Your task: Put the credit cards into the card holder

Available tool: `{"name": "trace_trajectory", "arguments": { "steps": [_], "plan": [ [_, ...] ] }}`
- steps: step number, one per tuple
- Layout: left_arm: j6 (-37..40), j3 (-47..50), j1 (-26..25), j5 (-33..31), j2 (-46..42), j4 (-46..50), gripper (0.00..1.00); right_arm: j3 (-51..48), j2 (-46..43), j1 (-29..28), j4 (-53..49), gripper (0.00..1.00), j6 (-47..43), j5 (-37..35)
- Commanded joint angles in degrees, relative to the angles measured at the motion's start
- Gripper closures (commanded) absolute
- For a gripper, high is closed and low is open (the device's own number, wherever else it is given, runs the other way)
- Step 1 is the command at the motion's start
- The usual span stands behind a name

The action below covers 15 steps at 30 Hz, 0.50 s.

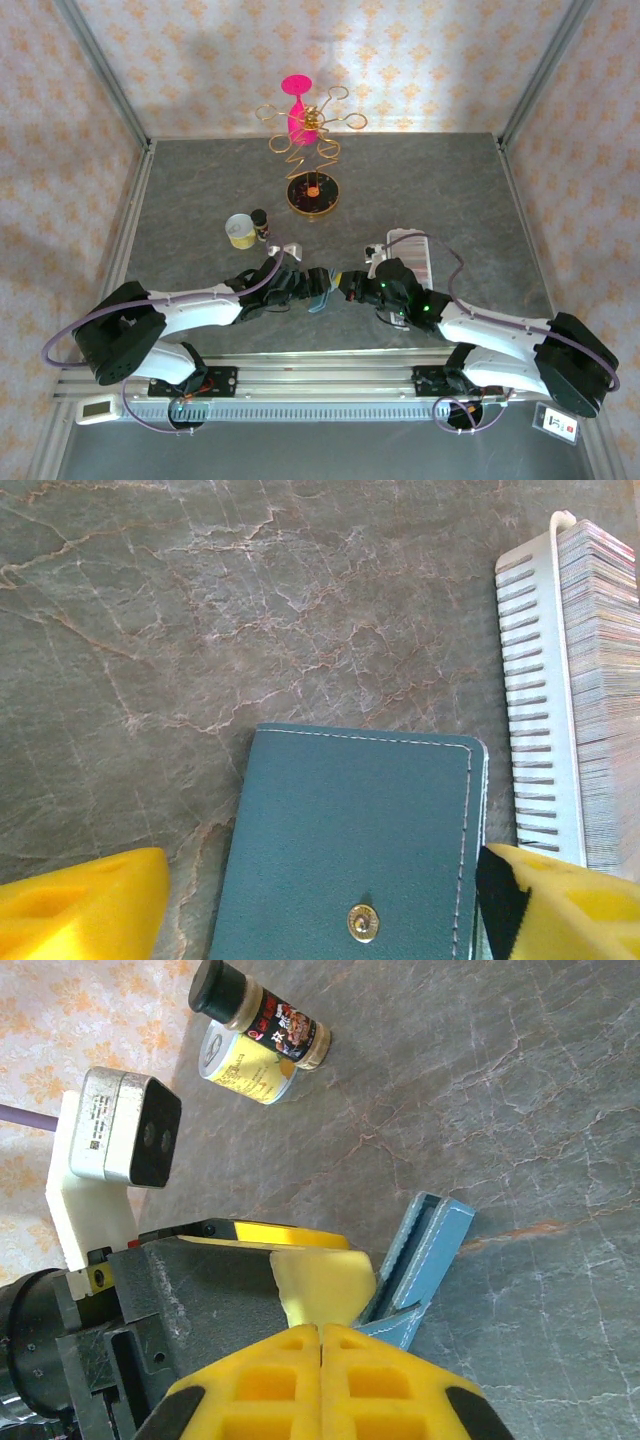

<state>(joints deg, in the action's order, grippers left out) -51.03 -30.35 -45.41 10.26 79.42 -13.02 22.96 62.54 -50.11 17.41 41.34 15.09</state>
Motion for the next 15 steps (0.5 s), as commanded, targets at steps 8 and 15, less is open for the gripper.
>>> {"name": "trace_trajectory", "arguments": {
  "steps": [8, 15],
  "plan": [
    [0.5, -0.8, -0.6, 1.1, 0.4, -0.6, 0.22, -0.4, -0.4, -0.4, 1.3, 1.00, -1.0, -0.5],
    [-0.1, 0.3, -0.6, -1.9, -1.1, 0.5, 0.35, -1.5, -1.2, -0.4, -0.6, 1.00, -0.4, -4.0]
  ]
}}
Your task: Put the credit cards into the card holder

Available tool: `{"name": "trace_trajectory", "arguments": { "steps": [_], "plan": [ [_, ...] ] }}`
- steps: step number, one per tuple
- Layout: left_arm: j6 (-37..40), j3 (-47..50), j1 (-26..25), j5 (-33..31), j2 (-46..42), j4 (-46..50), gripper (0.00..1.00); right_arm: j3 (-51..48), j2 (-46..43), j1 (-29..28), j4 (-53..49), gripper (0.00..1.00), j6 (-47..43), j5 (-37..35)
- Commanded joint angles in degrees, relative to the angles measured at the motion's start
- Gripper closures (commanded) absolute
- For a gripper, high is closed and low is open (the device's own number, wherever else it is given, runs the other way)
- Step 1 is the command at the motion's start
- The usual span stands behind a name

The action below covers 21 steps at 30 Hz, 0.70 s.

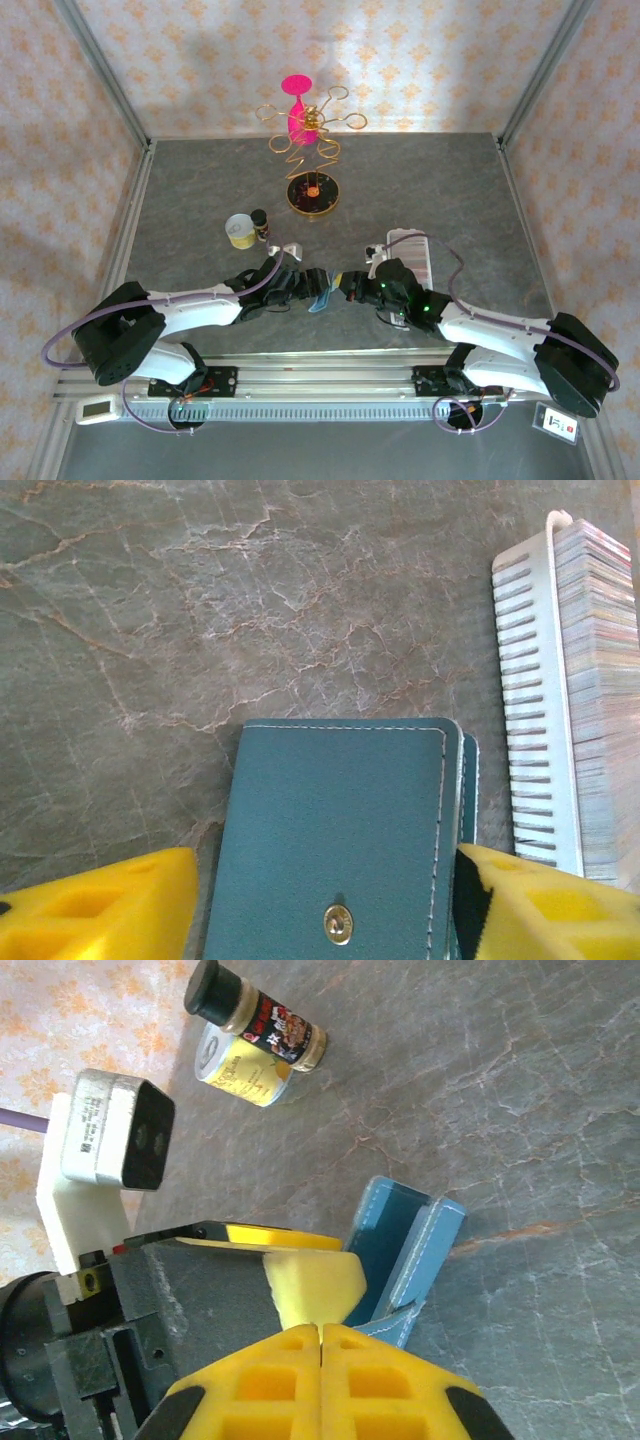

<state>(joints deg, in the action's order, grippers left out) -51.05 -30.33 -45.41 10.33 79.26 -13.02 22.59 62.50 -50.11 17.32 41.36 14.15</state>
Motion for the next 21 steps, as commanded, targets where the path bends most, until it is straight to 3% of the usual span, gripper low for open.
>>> {"name": "trace_trajectory", "arguments": {
  "steps": [1, 10, 17, 21],
  "plan": [
    [-0.1, 0.7, -0.6, -2.3, -1.3, 0.3, 0.40, -1.3, -1.2, -0.4, -1.3, 1.00, -0.1, -4.3],
    [-0.9, 3.2, -0.6, -4.9, -1.4, 1.7, 0.68, -0.8, -0.3, 1.0, -11.6, 1.00, 2.6, -14.3],
    [-3.6, 9.8, -0.5, -7.3, -8.2, -1.5, 0.68, 0.1, 3.5, 3.0, -17.6, 1.00, 4.2, -16.5],
    [-4.9, 12.5, -0.5, -6.1, -6.9, -3.4, 0.68, 1.4, 4.9, 3.0, -17.9, 1.00, 3.7, -15.3]
  ]
}}
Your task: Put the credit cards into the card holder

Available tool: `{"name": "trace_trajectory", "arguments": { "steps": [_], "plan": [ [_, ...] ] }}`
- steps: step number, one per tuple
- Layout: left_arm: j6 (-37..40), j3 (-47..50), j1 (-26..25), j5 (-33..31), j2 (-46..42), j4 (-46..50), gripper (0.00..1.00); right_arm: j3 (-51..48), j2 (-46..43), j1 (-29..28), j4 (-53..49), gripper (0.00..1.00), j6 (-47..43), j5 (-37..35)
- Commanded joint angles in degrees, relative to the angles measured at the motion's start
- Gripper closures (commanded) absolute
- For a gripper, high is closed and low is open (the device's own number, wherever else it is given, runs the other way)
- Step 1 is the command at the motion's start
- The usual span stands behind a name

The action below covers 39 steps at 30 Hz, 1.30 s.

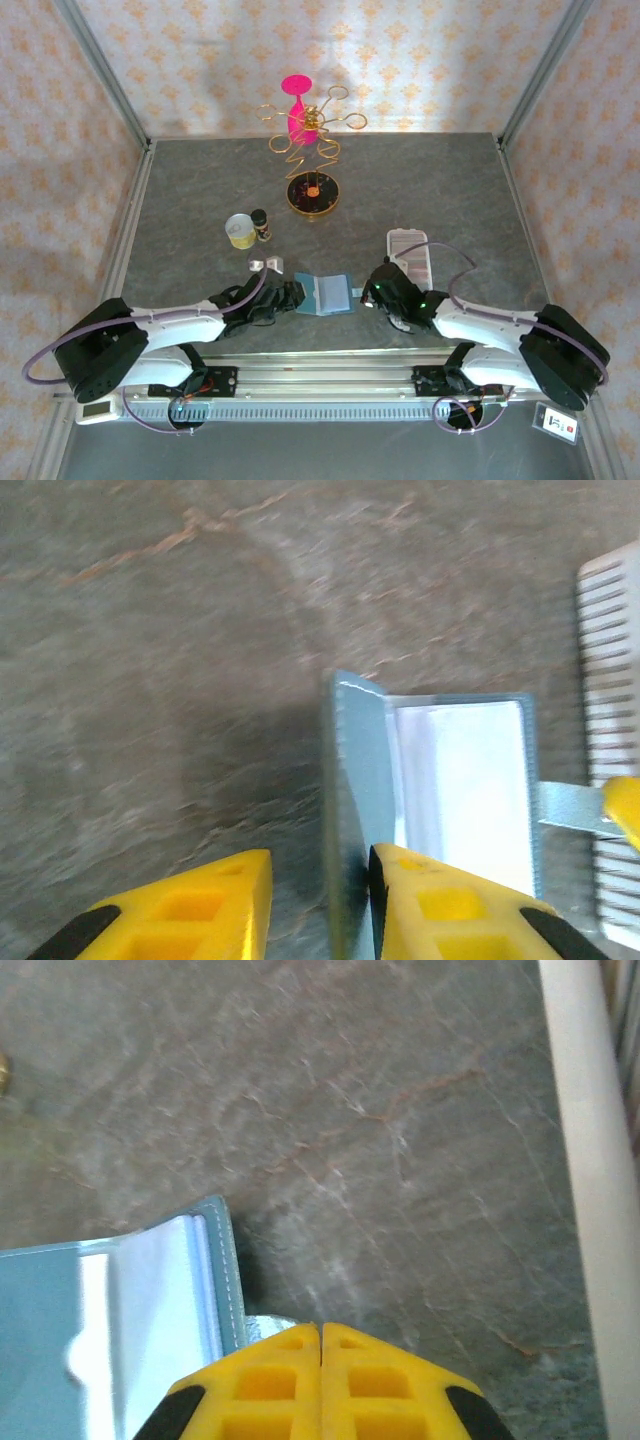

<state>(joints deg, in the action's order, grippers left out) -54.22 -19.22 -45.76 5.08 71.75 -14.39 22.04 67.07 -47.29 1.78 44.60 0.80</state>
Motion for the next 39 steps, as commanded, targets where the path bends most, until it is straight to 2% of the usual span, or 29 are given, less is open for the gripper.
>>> {"name": "trace_trajectory", "arguments": {
  "steps": [1, 5, 6, 7, 11, 14, 16, 19, 21, 24, 29, 39],
  "plan": [
    [-1.7, 1.4, -0.1, 0.1, 1.2, -2.5, 0.70, 2.1, 0.3, 0.2, -2.3, 1.00, 0.4, -1.7],
    [-1.3, 1.8, -0.1, 0.0, 1.9, -2.1, 0.73, 4.1, 1.3, 0.2, -4.9, 0.98, -0.5, -2.4],
    [-1.3, 2.1, -0.1, -0.2, 1.8, -2.4, 0.75, 4.8, 1.0, 0.2, -6.1, 0.94, -0.7, -2.8],
    [-1.3, 2.5, -0.1, 0.0, 1.8, -3.0, 0.76, 5.7, 0.9, 0.2, -7.8, 0.85, -1.0, -3.2],
    [-0.7, 2.7, -0.1, 1.5, 1.6, -3.9, 0.73, 9.8, -3.3, -0.3, -16.8, 0.57, -3.8, -3.0],
    [-0.7, 2.8, -0.1, 1.8, 1.2, -4.0, 0.72, 12.9, -5.0, -1.2, -22.0, 0.50, -4.0, -2.3],
    [-0.6, 3.1, -0.1, 1.8, 0.6, -4.1, 0.72, 14.8, -4.4, -2.5, -24.5, 0.49, -2.7, -2.3],
    [-0.1, 3.2, -0.1, 2.3, 0.0, -4.0, 0.72, 18.3, -1.8, -5.8, -25.3, 0.59, -1.5, -2.5],
    [0.2, 3.3, -0.1, 2.8, 0.0, -4.1, 0.73, 20.2, 0.3, -8.1, -23.9, 0.61, -1.8, -1.2],
    [0.5, 3.6, -0.1, 3.1, 0.1, -4.4, 0.82, 20.7, 5.4, -9.4, -19.8, 0.56, -1.3, 3.4],
    [0.7, 4.2, -0.1, 4.0, 0.4, -6.1, 0.85, 18.7, 11.2, -9.4, -14.1, 0.53, 1.5, 5.5],
    [1.2, 4.2, -0.1, 4.5, 0.8, -6.2, 0.86, 17.5, 17.4, -9.4, -14.0, 0.53, 2.2, 4.8]
  ]
}}
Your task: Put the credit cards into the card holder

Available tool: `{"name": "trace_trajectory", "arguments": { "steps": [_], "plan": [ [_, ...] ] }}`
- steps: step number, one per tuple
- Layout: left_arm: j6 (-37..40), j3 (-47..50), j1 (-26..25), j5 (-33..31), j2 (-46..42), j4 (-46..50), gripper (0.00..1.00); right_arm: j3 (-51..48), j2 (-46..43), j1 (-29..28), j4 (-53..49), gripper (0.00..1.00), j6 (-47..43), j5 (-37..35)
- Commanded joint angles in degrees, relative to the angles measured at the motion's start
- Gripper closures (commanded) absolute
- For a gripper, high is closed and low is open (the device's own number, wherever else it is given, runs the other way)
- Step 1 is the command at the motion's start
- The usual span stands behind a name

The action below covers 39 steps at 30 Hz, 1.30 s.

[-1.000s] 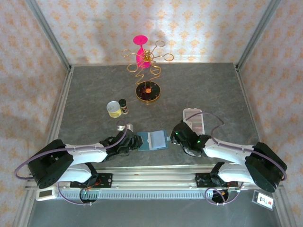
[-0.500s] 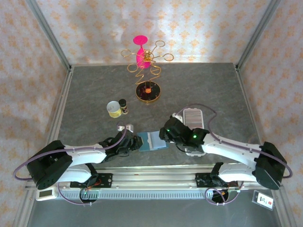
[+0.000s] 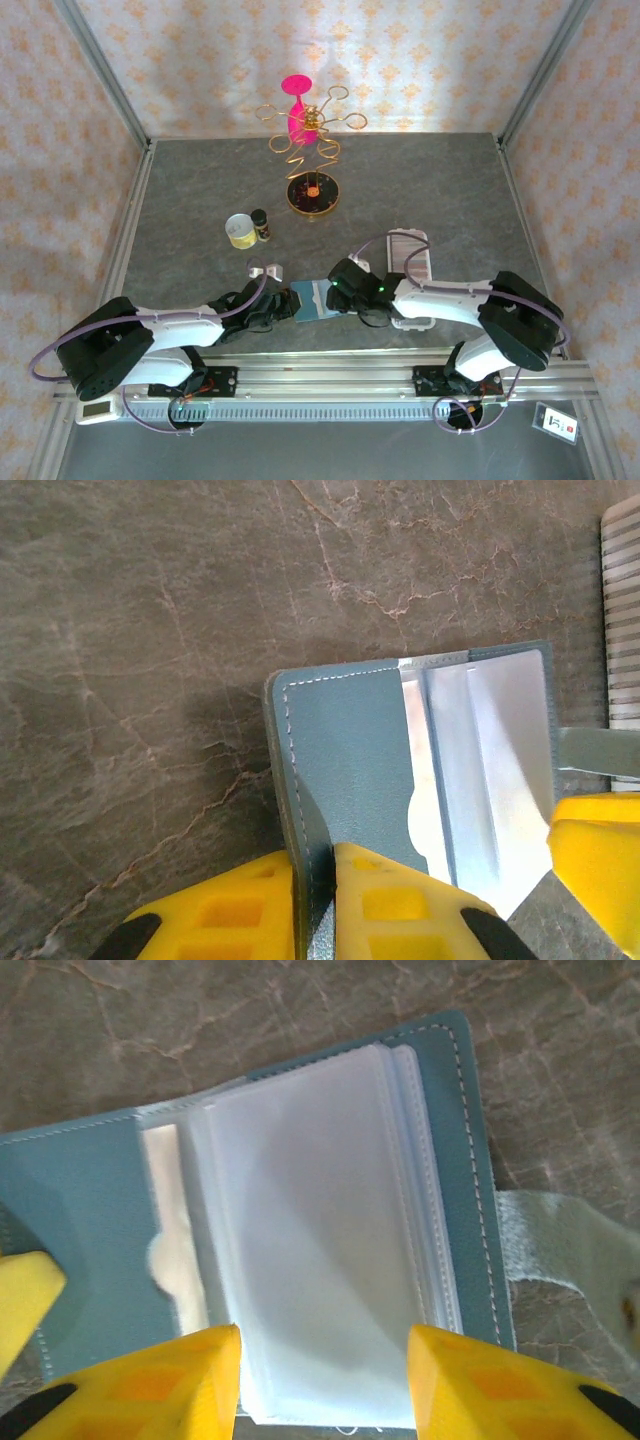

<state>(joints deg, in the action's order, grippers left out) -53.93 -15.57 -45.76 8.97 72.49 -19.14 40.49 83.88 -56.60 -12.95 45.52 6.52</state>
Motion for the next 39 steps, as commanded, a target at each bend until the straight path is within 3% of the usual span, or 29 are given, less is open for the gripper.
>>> {"name": "trace_trajectory", "arguments": {
  "steps": [1, 20, 39],
  "plan": [
    [0.9, 0.5, -0.1, 0.7, 0.2, -1.5, 0.86, -1.3, 1.0, -0.1, 1.0, 0.53, 1.2, -0.5],
    [0.0, 2.3, -0.2, 1.7, 3.4, -4.8, 0.97, -2.8, 1.4, -0.1, 14.7, 0.49, 3.3, 7.1],
    [-0.5, 4.1, -0.1, 1.7, 3.5, -6.7, 0.99, -8.4, -2.1, -0.2, 29.6, 0.48, 9.5, 11.3]
  ]
}}
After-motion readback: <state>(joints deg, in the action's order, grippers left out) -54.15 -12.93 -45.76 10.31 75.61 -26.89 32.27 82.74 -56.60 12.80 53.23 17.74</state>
